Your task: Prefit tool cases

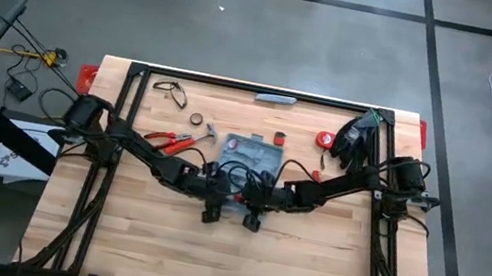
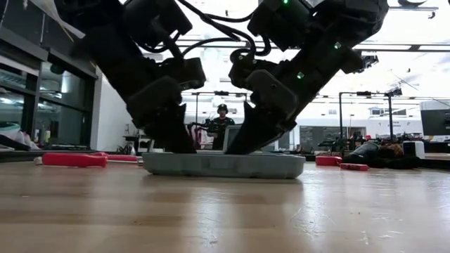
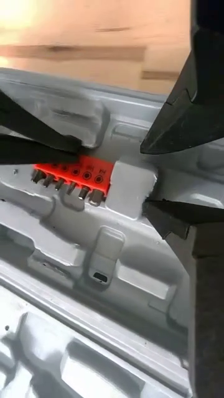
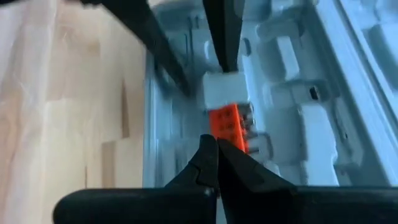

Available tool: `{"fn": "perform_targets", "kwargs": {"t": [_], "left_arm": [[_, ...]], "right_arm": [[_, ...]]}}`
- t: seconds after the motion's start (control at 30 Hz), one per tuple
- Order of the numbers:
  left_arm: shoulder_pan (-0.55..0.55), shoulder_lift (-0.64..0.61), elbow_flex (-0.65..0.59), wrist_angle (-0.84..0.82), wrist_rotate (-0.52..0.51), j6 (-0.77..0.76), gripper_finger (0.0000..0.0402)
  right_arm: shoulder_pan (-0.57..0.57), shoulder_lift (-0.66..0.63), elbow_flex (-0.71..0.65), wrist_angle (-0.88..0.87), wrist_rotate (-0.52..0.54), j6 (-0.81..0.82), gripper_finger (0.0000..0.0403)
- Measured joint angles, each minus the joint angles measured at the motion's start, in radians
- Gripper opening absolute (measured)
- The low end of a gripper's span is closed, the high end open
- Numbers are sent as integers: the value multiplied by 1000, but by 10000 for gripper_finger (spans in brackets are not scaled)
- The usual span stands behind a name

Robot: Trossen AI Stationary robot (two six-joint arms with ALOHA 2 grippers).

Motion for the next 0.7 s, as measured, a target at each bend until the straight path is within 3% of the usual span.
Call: {"fn": "perform_targets", "kwargs": {"t": [0.3, 0.7], "left_arm": [[11, 123, 6, 280, 43, 12, 122], [32, 144, 5, 324, 20, 12, 122]], "right_arm": [[-2, -30, 1, -21, 49, -4, 0], [15, -158, 2, -235, 119, 37, 0]]}}
